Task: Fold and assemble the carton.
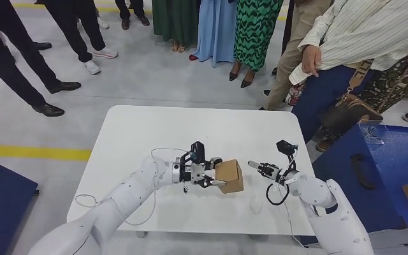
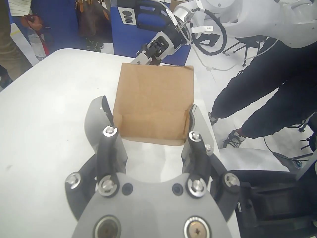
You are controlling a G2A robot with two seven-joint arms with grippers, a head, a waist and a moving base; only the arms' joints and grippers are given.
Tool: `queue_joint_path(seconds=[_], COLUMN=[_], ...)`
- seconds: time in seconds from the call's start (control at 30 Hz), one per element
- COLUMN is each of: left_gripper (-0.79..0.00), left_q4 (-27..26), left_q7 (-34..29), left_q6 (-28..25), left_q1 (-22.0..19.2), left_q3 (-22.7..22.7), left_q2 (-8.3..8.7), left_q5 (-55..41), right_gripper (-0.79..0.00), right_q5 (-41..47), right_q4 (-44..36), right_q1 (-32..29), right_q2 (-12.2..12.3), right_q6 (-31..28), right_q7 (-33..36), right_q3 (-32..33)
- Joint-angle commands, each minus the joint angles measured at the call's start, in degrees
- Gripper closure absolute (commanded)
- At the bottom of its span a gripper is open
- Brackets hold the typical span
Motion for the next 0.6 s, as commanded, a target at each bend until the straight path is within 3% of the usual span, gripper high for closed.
queue_joint_path(seconds=[0.0, 0.07, 0.17, 0.27, 0.37, 0.4, 0.47, 0.57], left_gripper=[0.0, 0.0, 0.0, 0.0, 0.0, 0.0, 0.0, 0.0], left_q4=[-0.74, -3.24, -9.32, -11.16, -11.95, -11.01, -8.8, -5.98], left_q7=[-5.68, -12.23, -29.7, -54.33, -78.8, -85.74, -93.73, -96.99], left_q6=[0.0, 0.0, 0.0, 0.0, 9.21, 13.66, 19.78, 26.0], left_q1=[1.11, 1.8, 2.55, 1.9, 1.03, 0.25, -0.51, -0.71], left_q3=[-0.12, 0.18, 1.12, 1.17, 0.34, -0.33, -1.29, -0.61], left_q2=[-0.05, 0.21, 1.55, 3.63, 5.2, 5.69, 6.14, 5.65], left_q5=[-10.51, -22.8, -49.05, -76.04, -99.64, -104.0, -107.78, -105.55], right_gripper=[-0.785, -0.785, -0.785, -0.785, -0.785, -0.785, -0.785, -0.785], right_q5=[0.13, 0.47, 1.55, 1.79, 2.22, 2.38, 2.87, 3.31], right_q4=[-0.33, -0.68, -0.78, -0.61, -0.15, 0.0, 0.21, 0.52], right_q1=[-0.44, -0.65, -0.77, -0.8, -0.71, -0.65, -0.49, -0.17], right_q2=[-0.03, -0.02, 0.04, 0.11, 0.14, 0.15, 0.16, 0.19], right_q6=[-0.28, -0.11, -0.13, -0.39, -0.52, -0.52, -0.54, -0.41], right_q7=[-0.78, -1.27, -0.66, -0.28, -0.28, -0.21, -0.01, 0.41], right_q3=[0.0, 0.32, 0.87, 1.18, 1.36, 1.44, 1.62, 1.7])
